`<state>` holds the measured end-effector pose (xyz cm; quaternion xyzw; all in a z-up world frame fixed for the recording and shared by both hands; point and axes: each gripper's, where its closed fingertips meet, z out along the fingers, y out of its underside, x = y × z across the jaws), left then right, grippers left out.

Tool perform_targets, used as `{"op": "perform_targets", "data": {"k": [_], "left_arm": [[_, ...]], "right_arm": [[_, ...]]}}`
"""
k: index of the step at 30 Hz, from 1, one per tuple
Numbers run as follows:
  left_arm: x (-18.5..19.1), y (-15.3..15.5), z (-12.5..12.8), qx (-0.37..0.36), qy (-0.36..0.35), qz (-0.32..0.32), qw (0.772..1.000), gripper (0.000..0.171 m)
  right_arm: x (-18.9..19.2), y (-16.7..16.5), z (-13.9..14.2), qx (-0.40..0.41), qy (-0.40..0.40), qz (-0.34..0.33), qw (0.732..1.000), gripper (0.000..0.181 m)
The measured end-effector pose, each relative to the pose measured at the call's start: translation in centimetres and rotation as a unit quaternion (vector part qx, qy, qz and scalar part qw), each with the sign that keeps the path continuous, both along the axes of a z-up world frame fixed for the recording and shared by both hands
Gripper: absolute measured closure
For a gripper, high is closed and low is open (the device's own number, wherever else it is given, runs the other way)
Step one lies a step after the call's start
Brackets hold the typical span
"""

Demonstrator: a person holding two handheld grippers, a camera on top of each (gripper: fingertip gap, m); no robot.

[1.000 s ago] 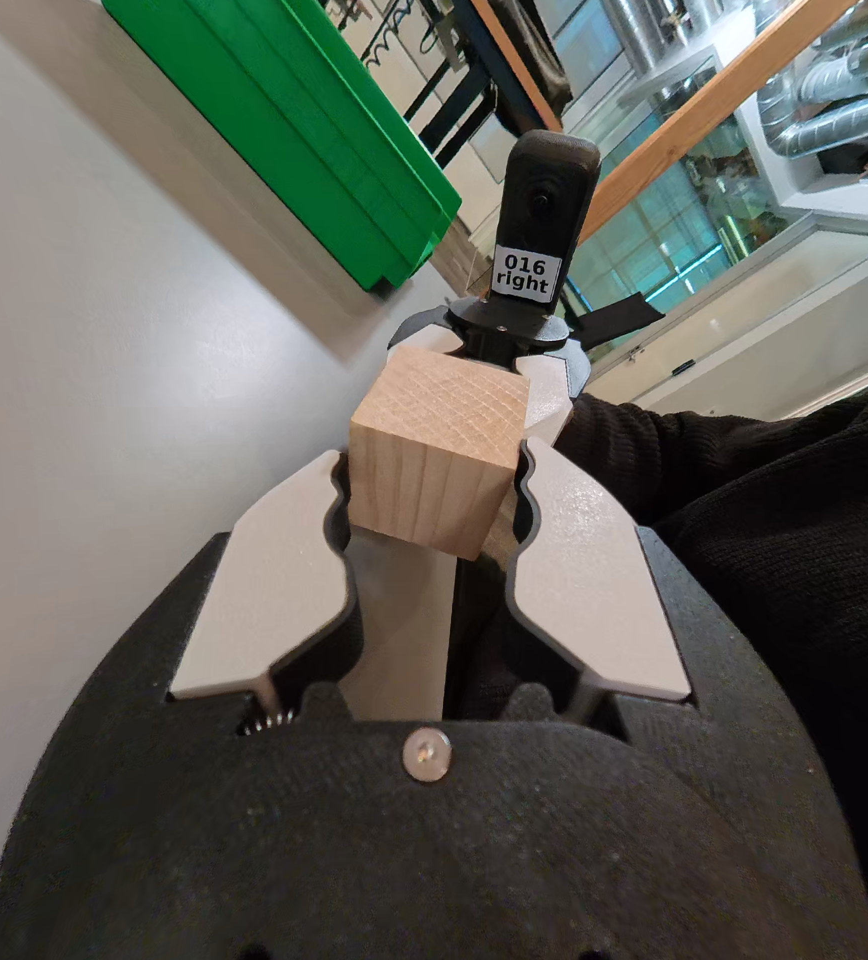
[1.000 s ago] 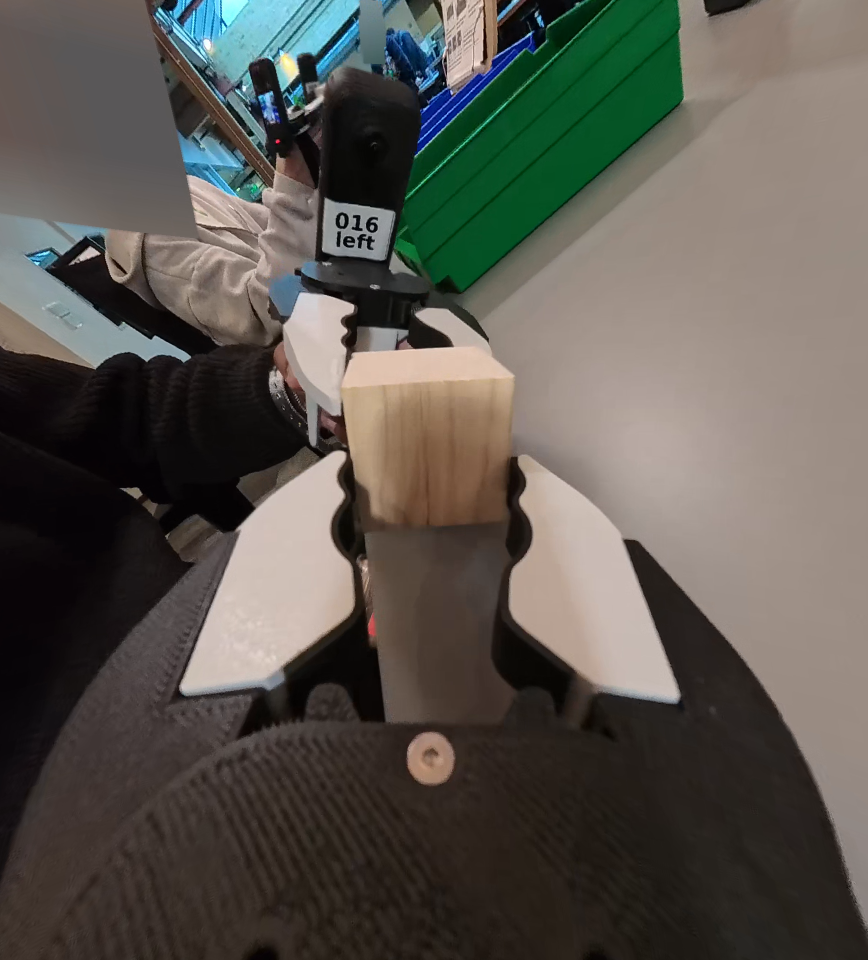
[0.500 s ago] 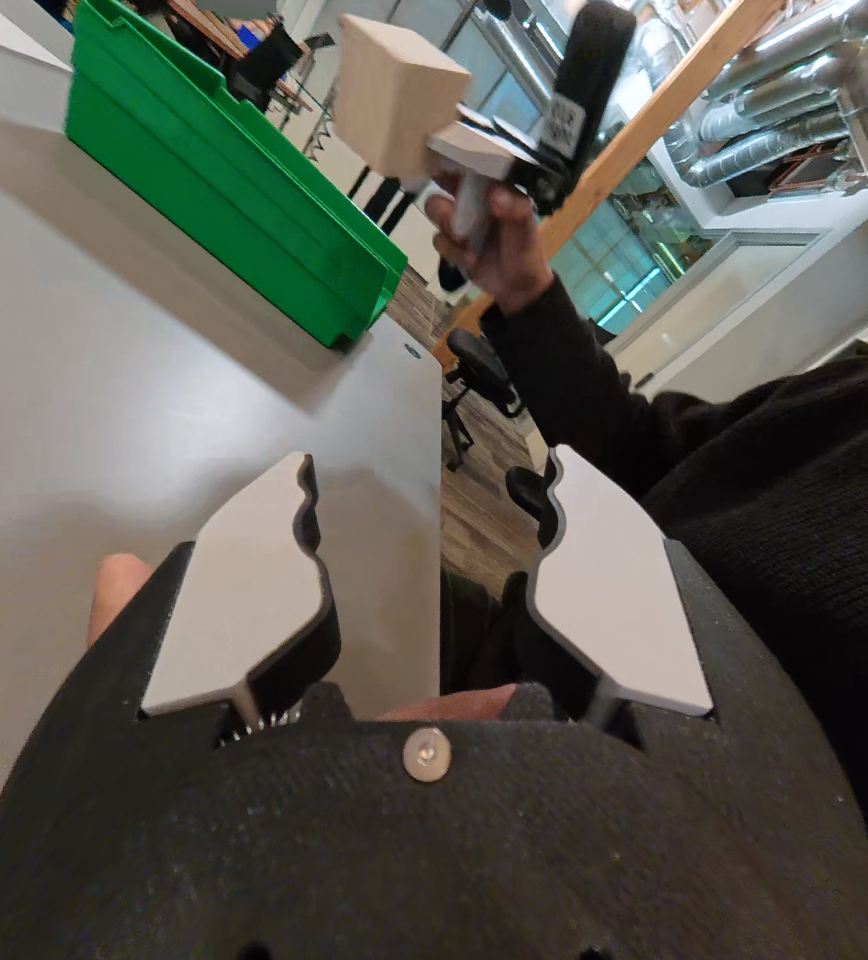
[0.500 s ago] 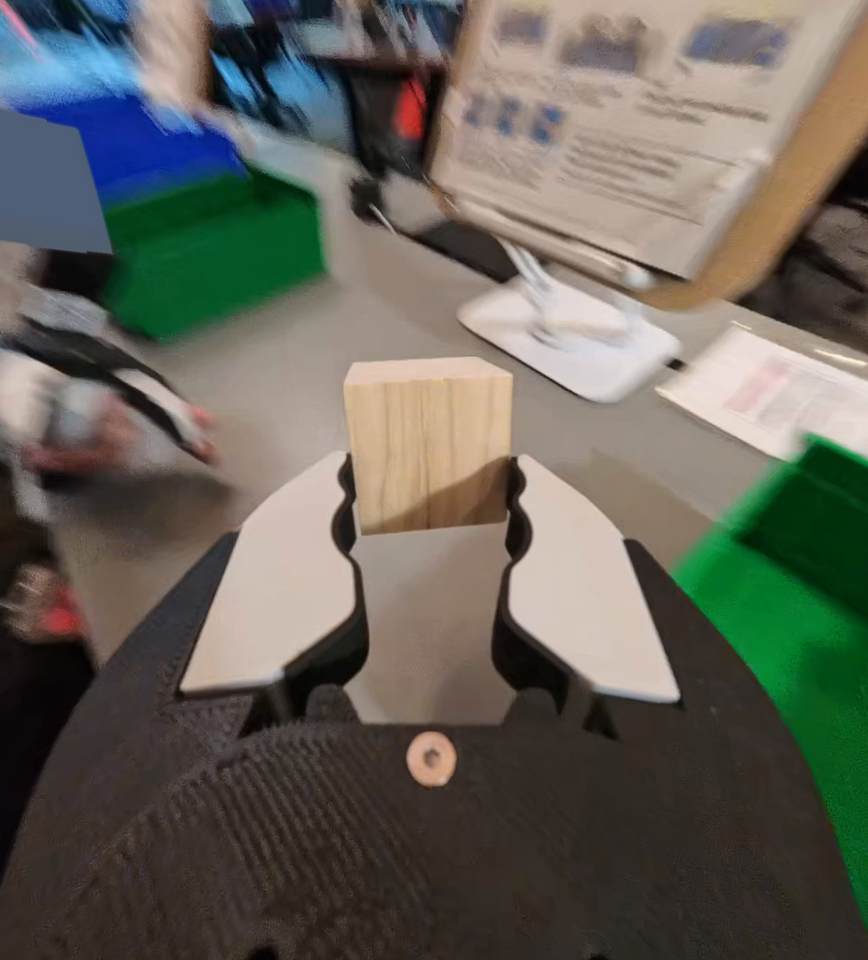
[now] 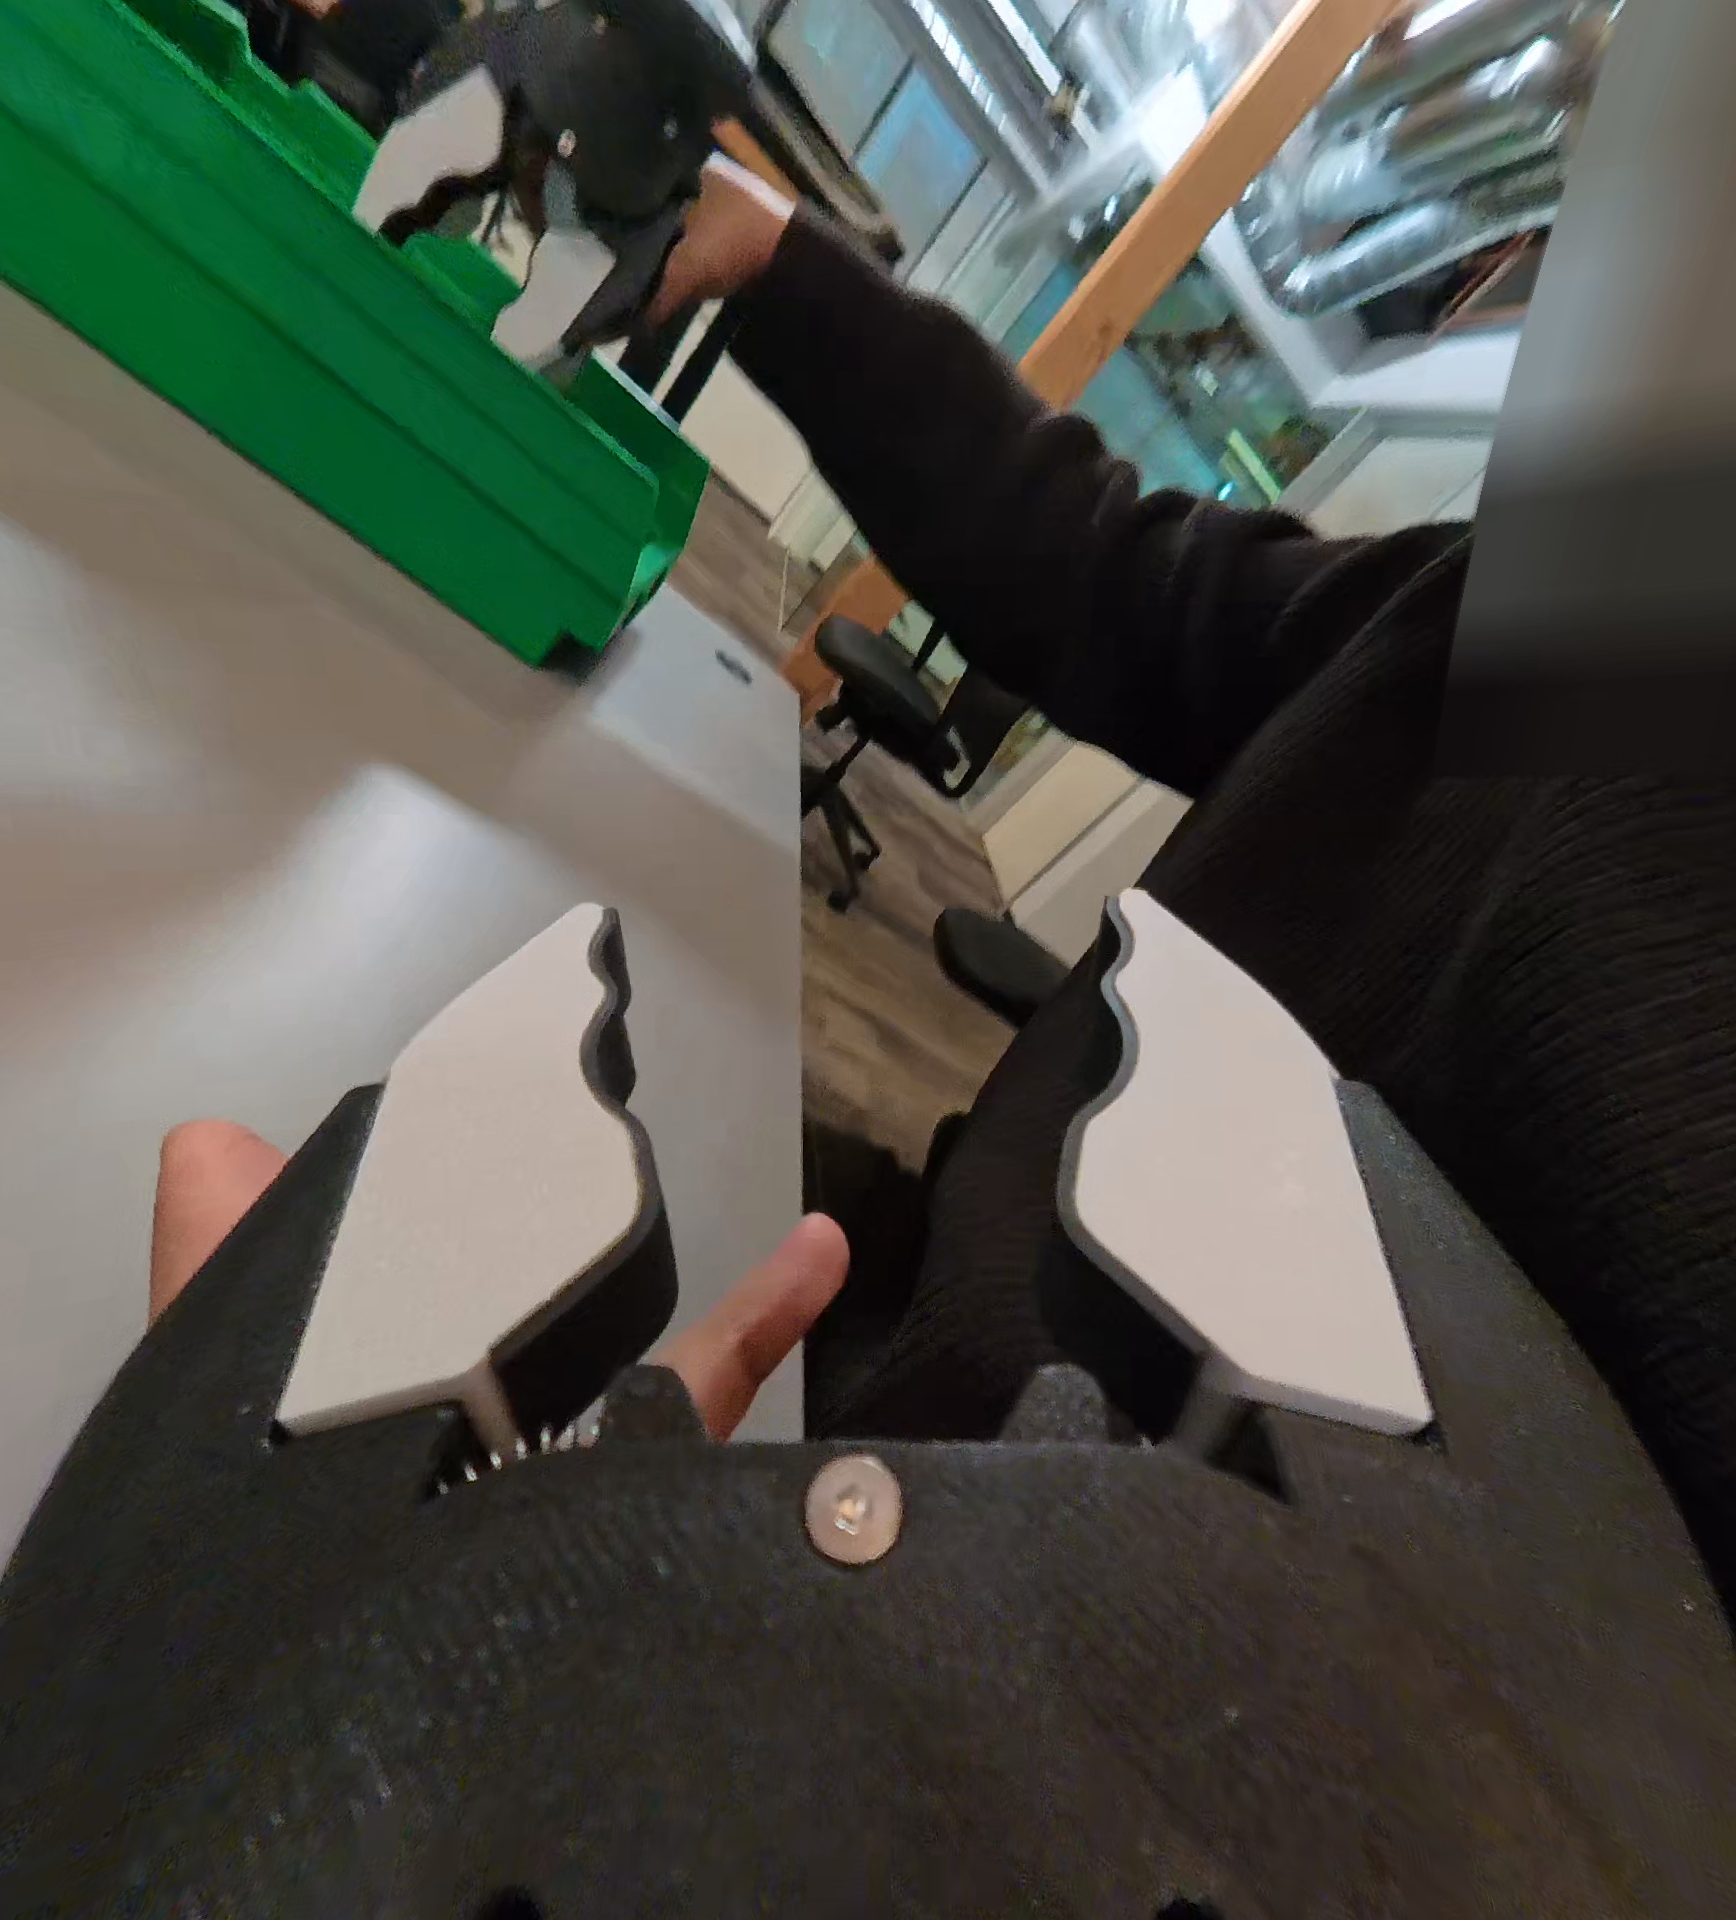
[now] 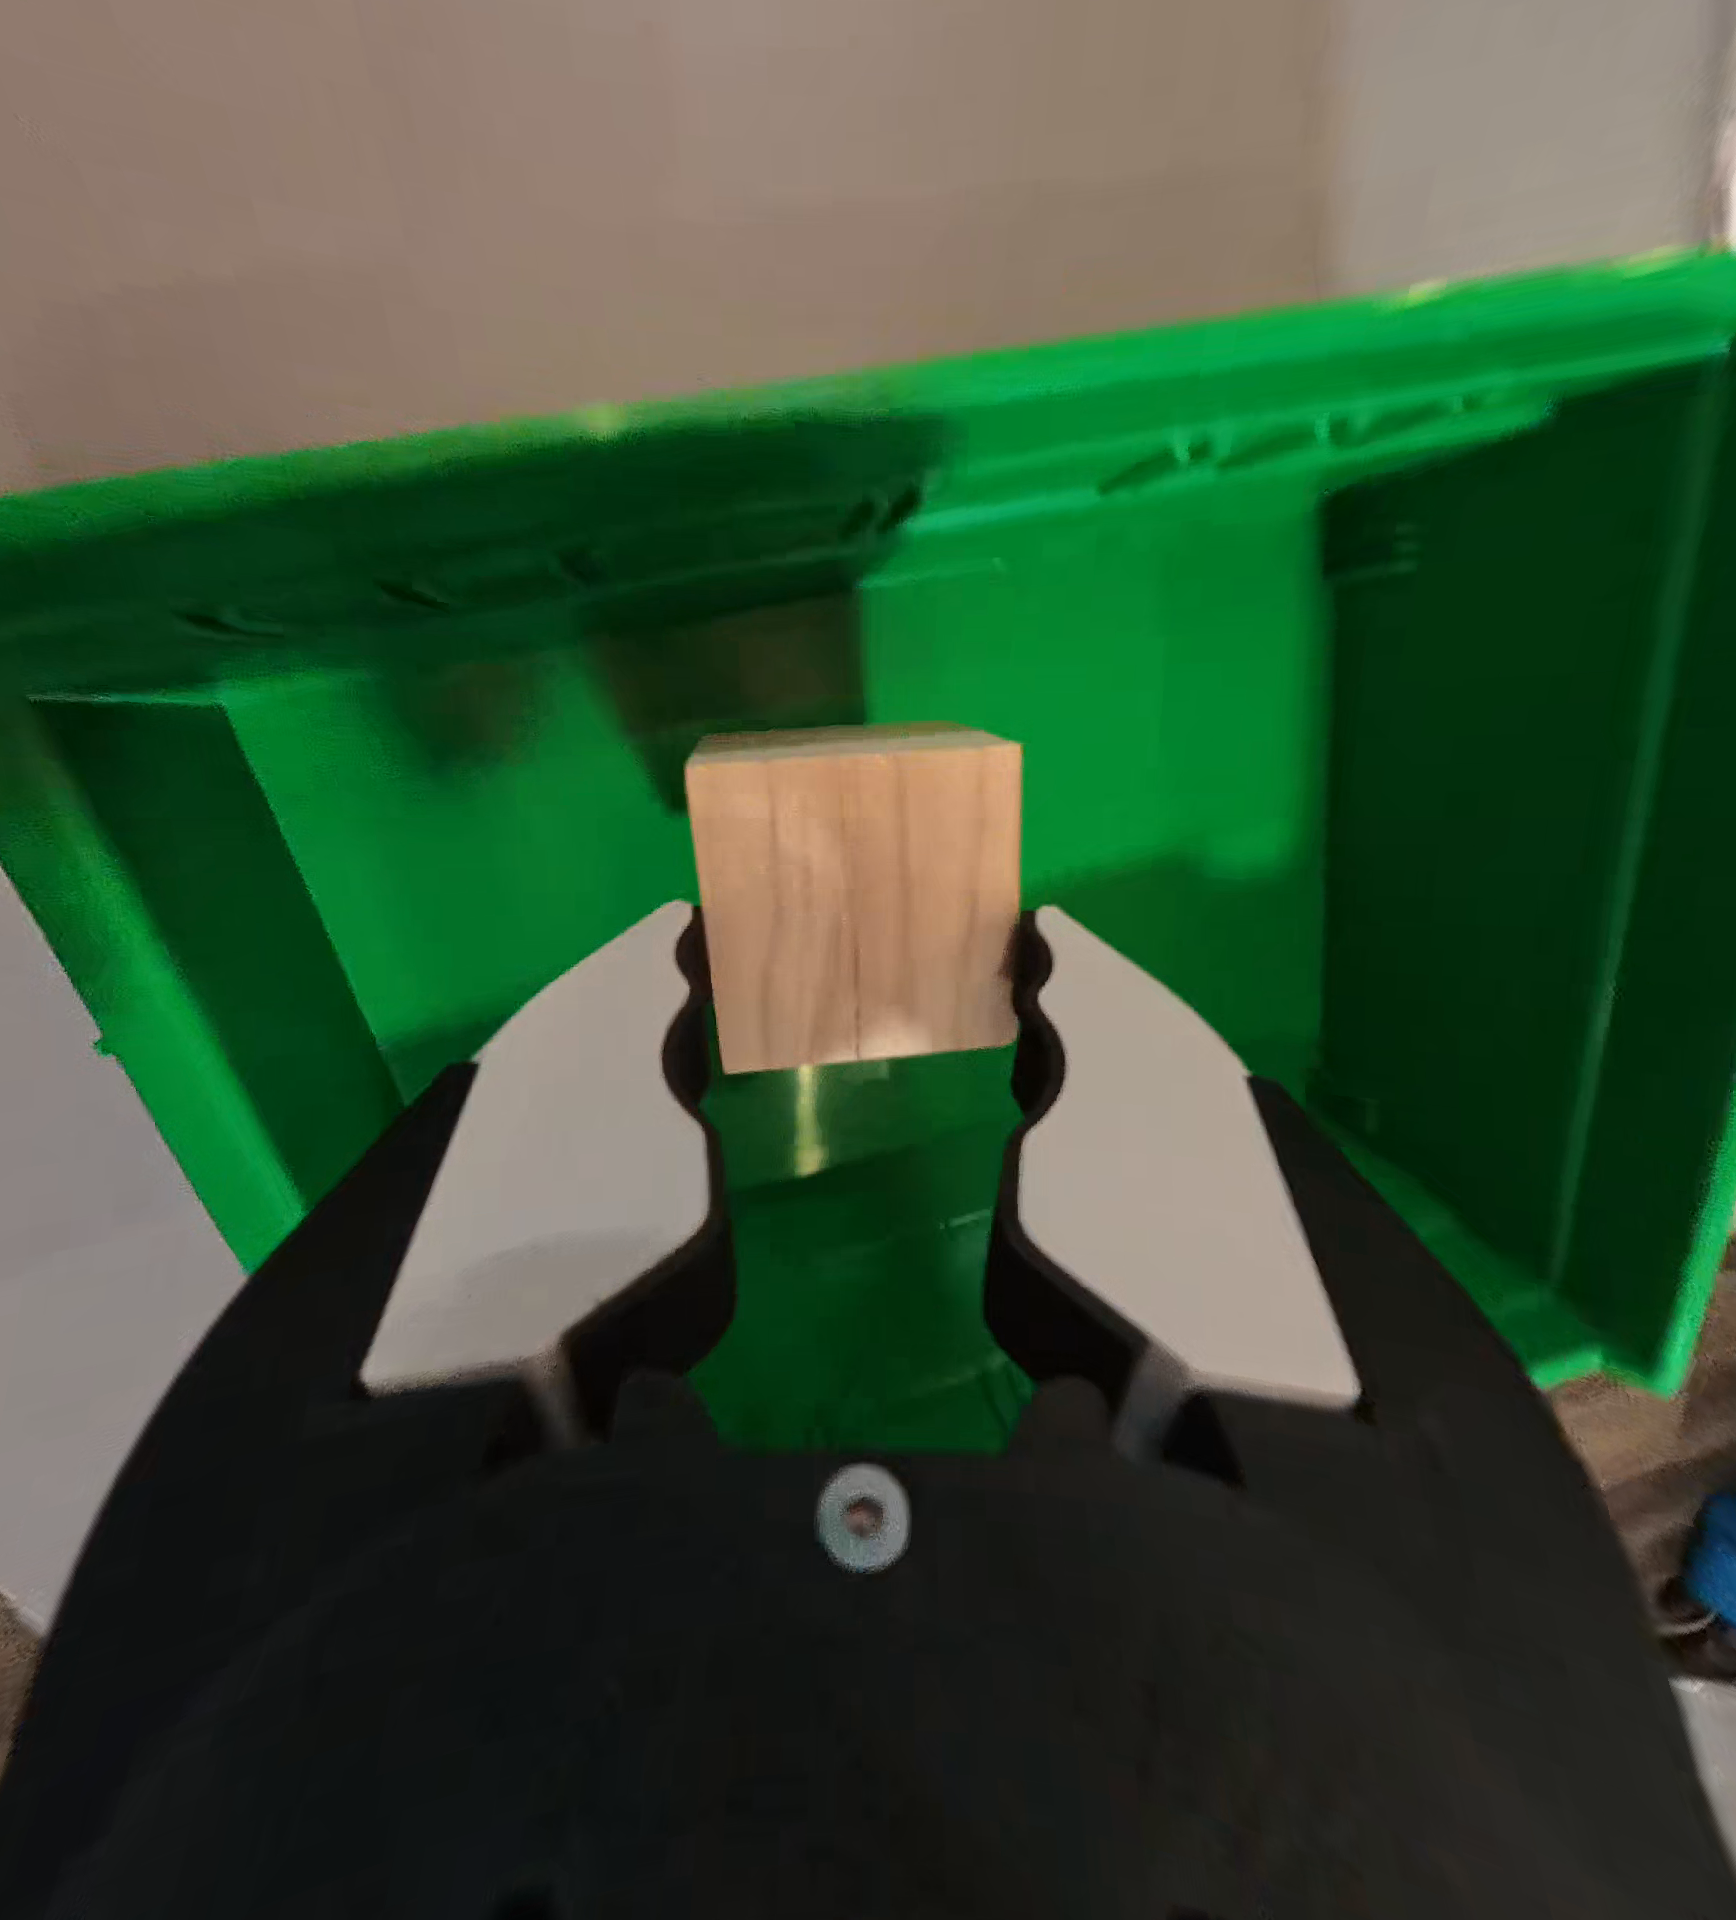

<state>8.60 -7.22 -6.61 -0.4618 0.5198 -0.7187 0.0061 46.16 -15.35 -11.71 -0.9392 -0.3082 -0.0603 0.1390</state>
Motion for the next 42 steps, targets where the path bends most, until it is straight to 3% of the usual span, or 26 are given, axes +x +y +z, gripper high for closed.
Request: {"op": "perform_targets", "data": {"k": [3,11,20,25,28,30,31,33,35,37,40,42], "left_arm": [[0.6,-0.9,0.8,-0.029,-0.004,-0.006,1.0,0.085],[1.5,-1.3,-0.8,-0.044,0.014,0.003,0.999,0.082],[1.3,-1.4,-1.2,-0.037,0.019,-0.005,0.999,0.082],[1.6,-1.0,-1.0,-0.083,0.034,0.006,0.996,0.09],[1.5,-1.2,-0.6,-0.077,0.03,0.008,0.997,0.09],[1.4,-1.5,-0.3,-0.058,0.024,0.011,0.998,0.089],[1.5,-1.4,-0.3,-0.047,0.023,0.018,0.998,0.088],[2.0,-0.7,-0.3,-0.02,0.028,0.05,0.998,0.085],[2.2,0.6,0.4,-0.006,0.023,0.083,0.996,0.088],[2.1,2.7,1.9,0.004,0.009,0.12,0.993,0.088],[0.7,7.9,5.5,0.044,-0.028,0.193,0.98,0.083],[-1.6,14.2,8.5,0.101,-0.028,0.264,0.959,0.08]], "right_arm": [[-0.7,1.1,-0.7,-0.017,0.009,0.04,0.999,0.123],[-1.1,2.6,-2.3,-0.042,-0.006,0.097,0.994,0.124],[-0.8,3.0,-2.7,-0.033,-0.007,0.083,0.996,0.122],[-1.1,3.9,0.5,0.016,-0.018,0.069,0.997,0.103],[-3.4,4.6,5.8,0.103,0.033,0.035,0.994,0.1],[-8.2,5.5,11.6,0.219,0.136,0.026,0.966,0.103],[-11.4,5.6,14.9,0.285,0.205,0.026,0.936,0.104],[-17.1,5.4,20.8,0.416,0.337,0.02,0.844,0.111],[-21.1,5.1,23.3,0.496,0.438,-0.012,0.75,0.125],[-24.5,5.7,22.5,0.502,0.514,-0.054,0.694,0.13],[-30.0,8.3,18.8,0.431,0.608,-0.114,0.657,0.117],[-33.7,9.8,16.6,0.386,0.657,-0.128,0.635,0.11]]}}
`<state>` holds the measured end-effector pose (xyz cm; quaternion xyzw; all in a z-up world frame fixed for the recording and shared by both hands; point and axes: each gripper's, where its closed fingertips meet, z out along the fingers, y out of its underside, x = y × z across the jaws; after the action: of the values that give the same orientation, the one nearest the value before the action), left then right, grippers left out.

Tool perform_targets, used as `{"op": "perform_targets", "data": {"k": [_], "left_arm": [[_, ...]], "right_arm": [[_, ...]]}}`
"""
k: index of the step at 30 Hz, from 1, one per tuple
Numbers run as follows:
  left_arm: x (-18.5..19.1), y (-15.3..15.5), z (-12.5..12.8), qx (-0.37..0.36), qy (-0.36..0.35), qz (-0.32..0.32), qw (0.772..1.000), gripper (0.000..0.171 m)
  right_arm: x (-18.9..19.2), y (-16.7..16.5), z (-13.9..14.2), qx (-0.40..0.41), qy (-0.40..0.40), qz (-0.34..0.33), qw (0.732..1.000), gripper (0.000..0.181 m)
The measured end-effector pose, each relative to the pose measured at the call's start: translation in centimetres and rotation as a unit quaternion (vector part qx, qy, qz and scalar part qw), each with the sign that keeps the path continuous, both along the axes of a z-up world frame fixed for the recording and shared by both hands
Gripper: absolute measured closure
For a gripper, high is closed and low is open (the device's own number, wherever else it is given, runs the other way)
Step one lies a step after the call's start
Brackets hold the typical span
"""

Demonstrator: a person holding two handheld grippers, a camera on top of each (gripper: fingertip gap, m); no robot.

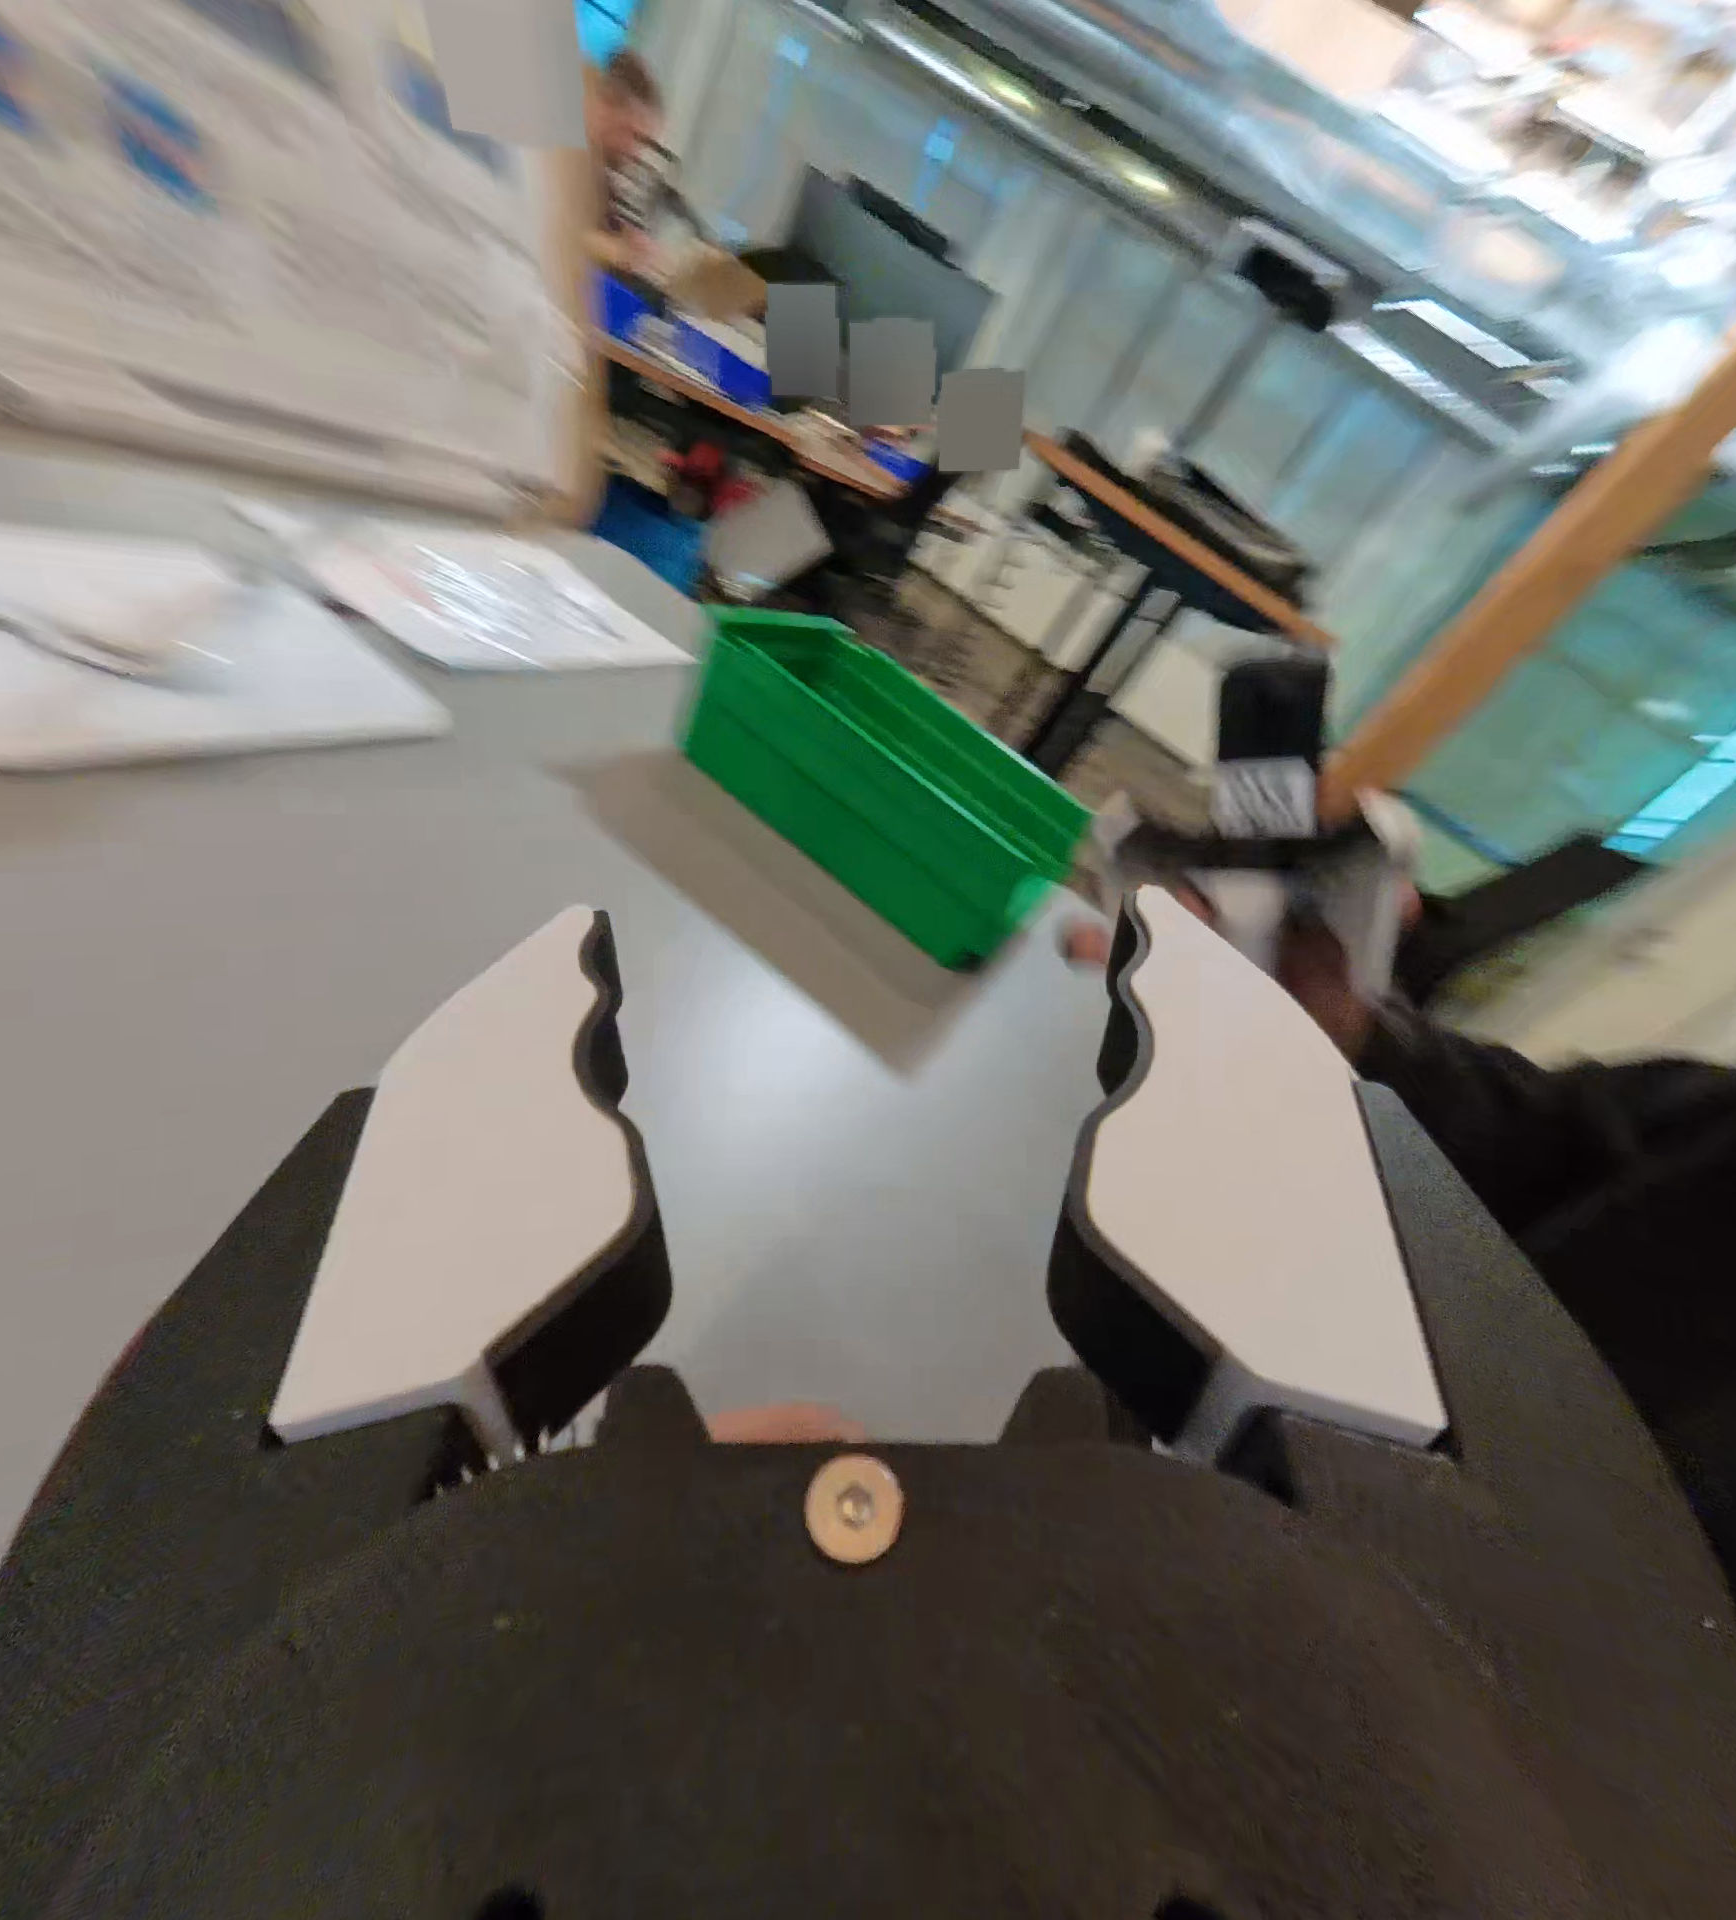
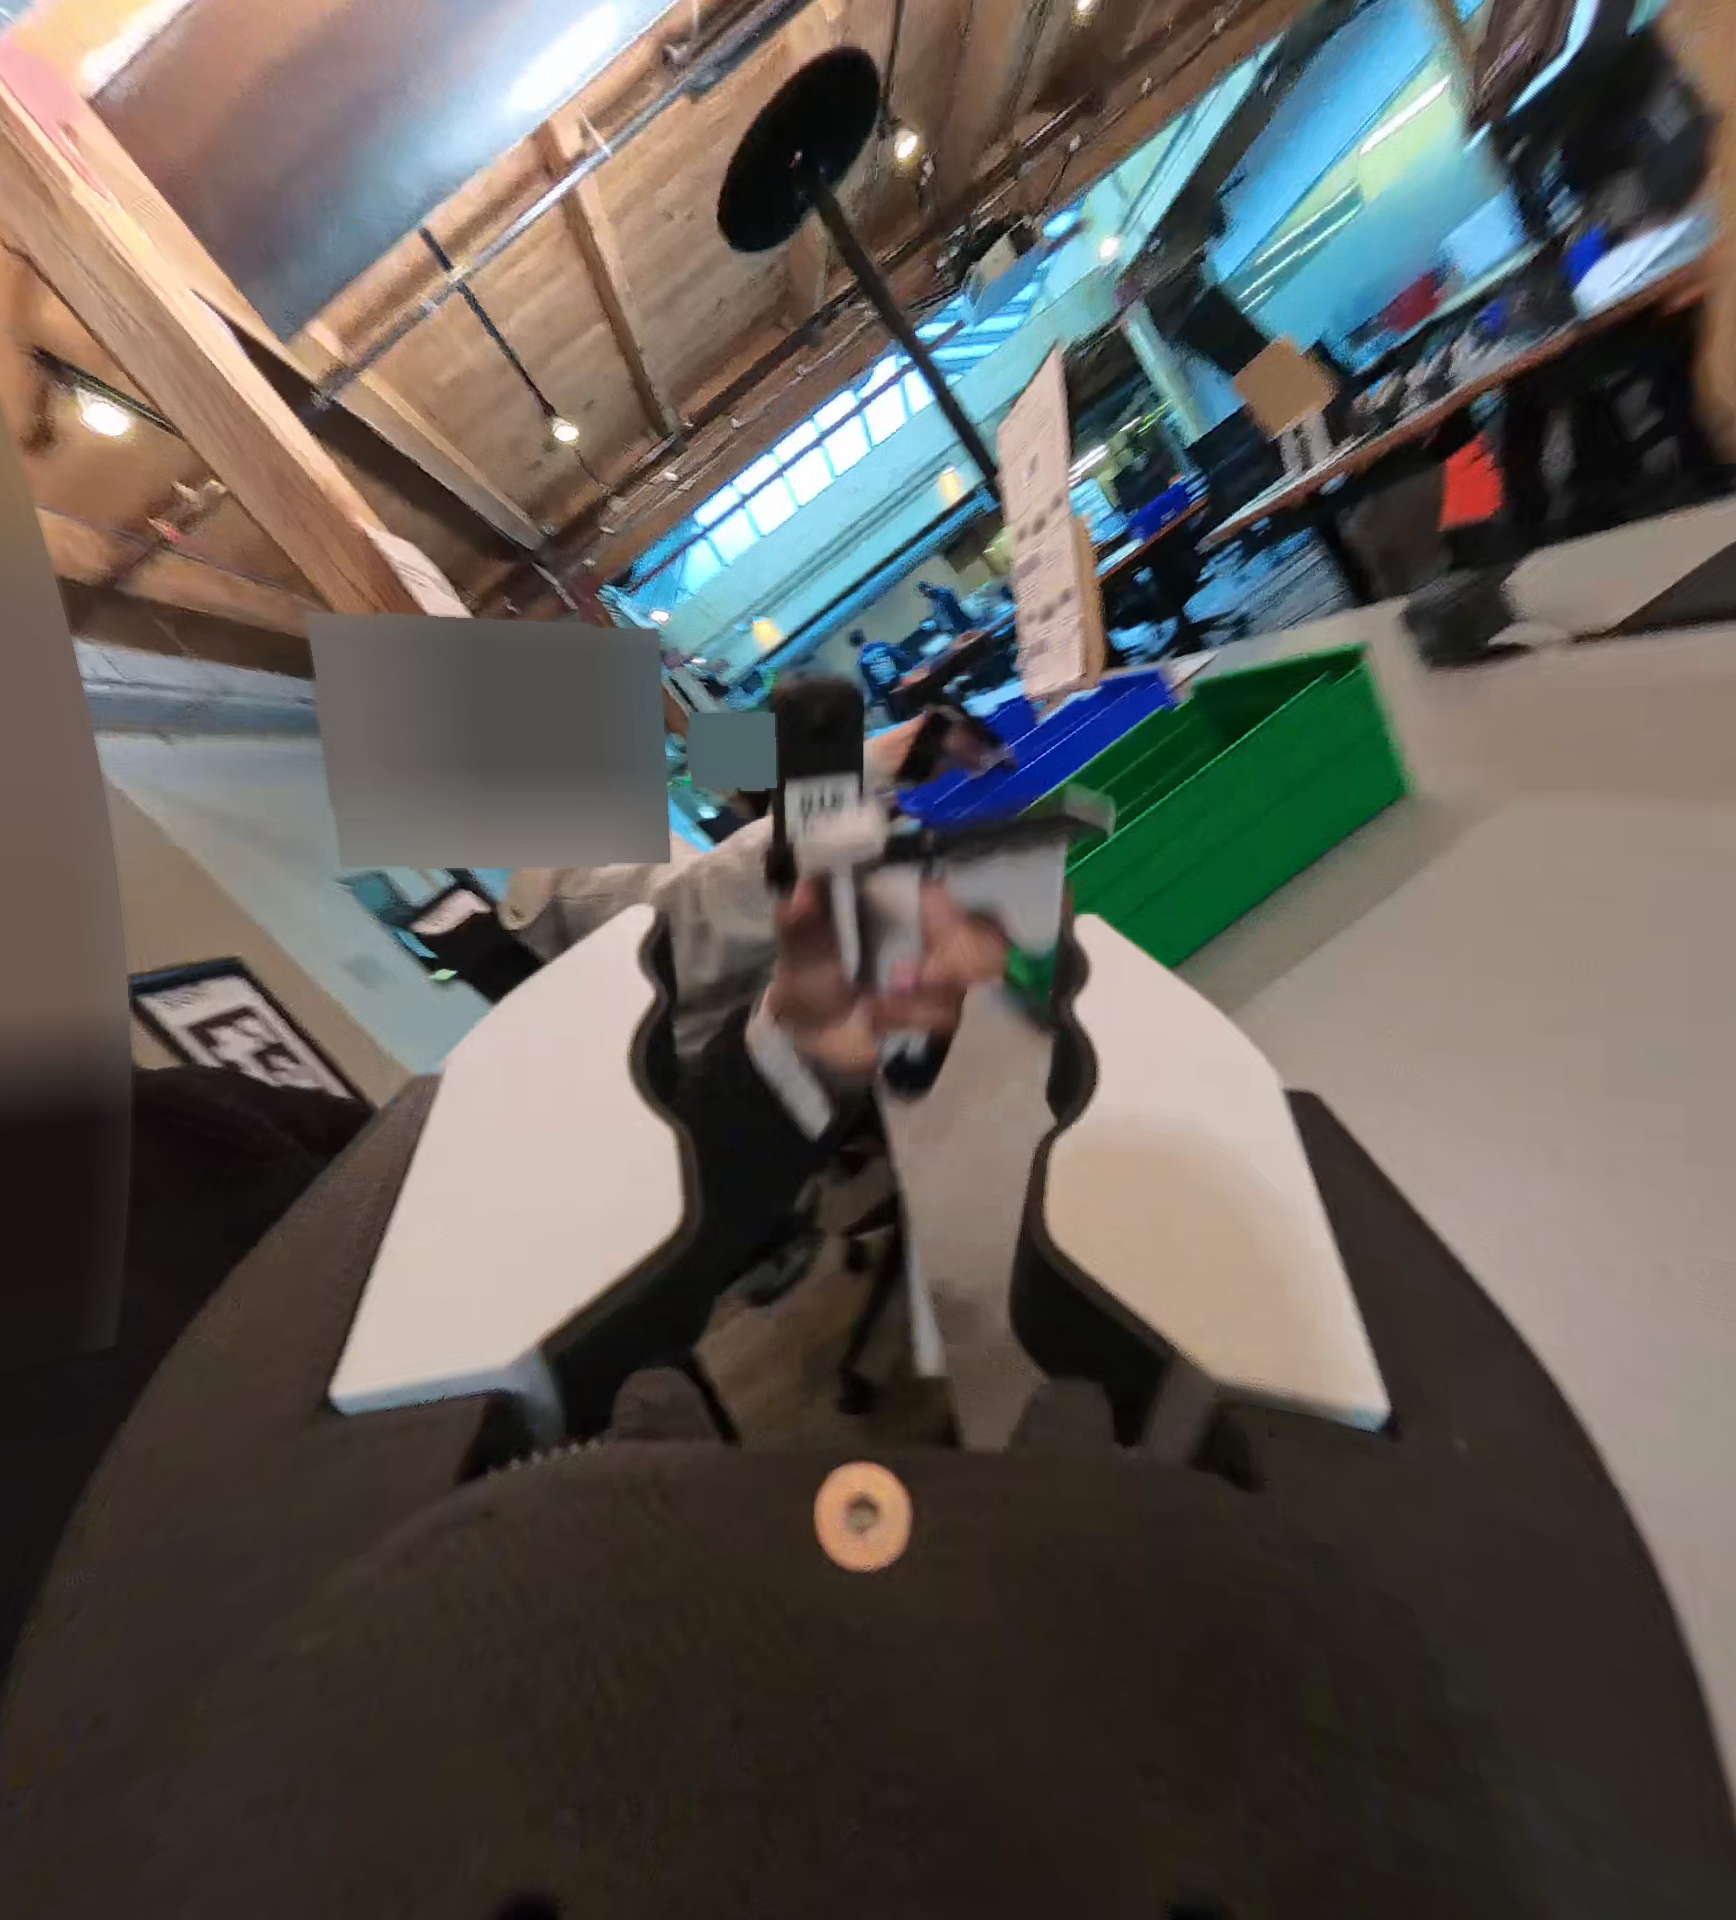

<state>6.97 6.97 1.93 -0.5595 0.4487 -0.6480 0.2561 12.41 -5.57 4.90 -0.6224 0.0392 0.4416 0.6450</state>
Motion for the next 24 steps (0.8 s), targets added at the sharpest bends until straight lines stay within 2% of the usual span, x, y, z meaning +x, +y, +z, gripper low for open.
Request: {"op": "perform_targets", "data": {"k": [3,4,6,8,10,12,14,15,20,24], "left_arm": [[-5.7,12.7,4.5,0.056,0.006,0.163,0.985,0.088],[-7.6,16.8,4.8,0.067,0.025,0.216,0.974,0.093],[-10.5,23.3,2.3,0.064,0.138,0.281,0.948,0.097],[-12.6,27.0,-2.5,0.027,0.279,0.305,0.91,0.103],[-13.6,28.3,-6.3,0.025,0.356,0.308,0.882,0.11],[-14.4,28.9,-10.1,0.064,0.446,0.298,0.842,0.104],[-15.1,29.3,-12.7,0.112,0.511,0.294,0.8,0.1],[-15.0,29.4,-13.4,0.122,0.525,0.291,0.79,0.1],[-14.3,29.4,-15.2,0.116,0.542,0.291,0.78,0.105],[-15.6,29.9,-17.3,0.125,0.592,0.293,0.74,0.104]], "right_arm": [[-4.5,1.8,-3.4,-0.032,0.02,0.043,0.998,0.11],[-5.4,2.2,-4.2,-0.039,0.022,0.049,0.998,0.111],[-7.2,2.3,-5.5,-0.054,0.006,0.071,0.996,0.112],[-8.4,2.1,-6.8,-0.066,-0.051,0.08,0.993,0.112],[-9.0,2.1,-7.8,-0.066,-0.113,0.069,0.989,0.112],[-9.6,2.1,-8.3,-0.062,-0.153,0.07,0.984,0.114],[-10.0,2.1,-8.6,-0.062,-0.166,0.081,0.981,0.115],[-10.1,2.1,-8.7,-0.062,-0.162,0.086,0.981,0.115],[-8.7,2.1,-9.0,-0.07,-0.113,0.093,0.987,0.117],[-7.7,1.7,-8.1,-0.06,-0.084,0.093,0.99,0.118]]}}
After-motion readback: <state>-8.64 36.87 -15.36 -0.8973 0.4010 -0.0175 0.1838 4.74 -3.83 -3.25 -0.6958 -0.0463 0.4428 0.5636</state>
